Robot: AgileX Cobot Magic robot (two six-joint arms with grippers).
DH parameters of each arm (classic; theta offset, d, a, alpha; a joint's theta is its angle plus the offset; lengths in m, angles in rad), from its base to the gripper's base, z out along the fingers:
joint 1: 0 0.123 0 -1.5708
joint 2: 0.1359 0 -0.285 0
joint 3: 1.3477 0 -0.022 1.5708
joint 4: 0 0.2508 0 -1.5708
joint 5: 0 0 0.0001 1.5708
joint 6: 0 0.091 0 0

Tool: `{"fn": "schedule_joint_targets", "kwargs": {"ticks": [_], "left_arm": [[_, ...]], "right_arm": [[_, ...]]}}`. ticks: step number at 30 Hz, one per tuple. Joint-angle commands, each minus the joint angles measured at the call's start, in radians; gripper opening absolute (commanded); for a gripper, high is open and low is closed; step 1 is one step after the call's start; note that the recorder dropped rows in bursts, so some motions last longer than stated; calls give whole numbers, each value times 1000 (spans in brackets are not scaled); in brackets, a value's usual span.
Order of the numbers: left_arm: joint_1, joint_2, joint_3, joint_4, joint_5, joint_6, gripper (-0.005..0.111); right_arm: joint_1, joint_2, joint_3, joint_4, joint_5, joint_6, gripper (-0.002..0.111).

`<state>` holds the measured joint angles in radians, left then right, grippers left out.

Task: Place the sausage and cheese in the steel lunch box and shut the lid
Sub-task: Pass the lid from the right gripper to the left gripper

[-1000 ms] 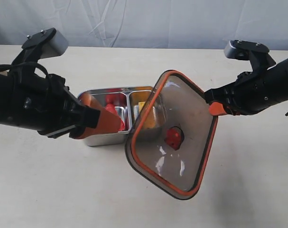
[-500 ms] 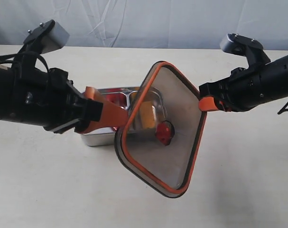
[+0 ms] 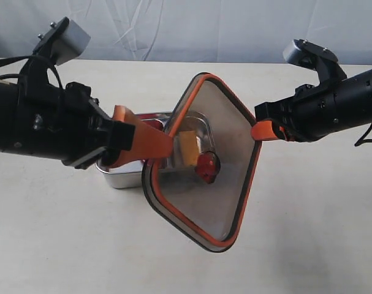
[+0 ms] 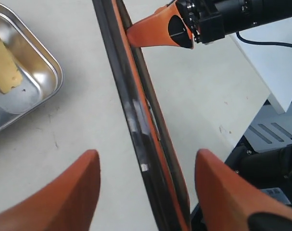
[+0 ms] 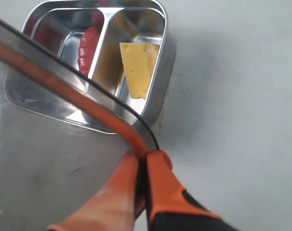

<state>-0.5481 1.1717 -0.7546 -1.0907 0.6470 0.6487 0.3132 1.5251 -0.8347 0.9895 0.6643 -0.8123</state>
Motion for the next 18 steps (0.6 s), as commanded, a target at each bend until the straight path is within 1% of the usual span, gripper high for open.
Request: {"fn": "schedule_joint_targets", "kwargs": {"ticks": [1, 7, 9, 11, 12, 13, 15, 18], "left_arm": [[-2, -5, 6, -16, 15, 10, 56], [-2, 54, 6, -18, 45, 10, 56], [-2, 71, 6, -18, 40, 10, 53], [-2, 85, 6, -18, 14, 10, 31], [-2, 85, 6, -14, -10, 10, 7], [-2, 85, 6, -14, -17, 21, 1], [-2, 85, 6, -14, -20, 40, 0], [-2, 85, 6, -8, -59, 50, 0]], "right_arm": [[26, -7, 1, 22, 9, -23, -1], [79, -7, 1, 60, -41, -34, -1], [86, -7, 1, 62, -39, -34, -1], [88, -7, 1, 62, -32, -34, -1], [88, -7, 1, 62, -30, -34, -1], [88, -7, 1, 62, -28, -34, -1], [88, -7, 1, 62, -28, -34, -1], [87, -7, 1, 62, -28, -34, -1]]}}
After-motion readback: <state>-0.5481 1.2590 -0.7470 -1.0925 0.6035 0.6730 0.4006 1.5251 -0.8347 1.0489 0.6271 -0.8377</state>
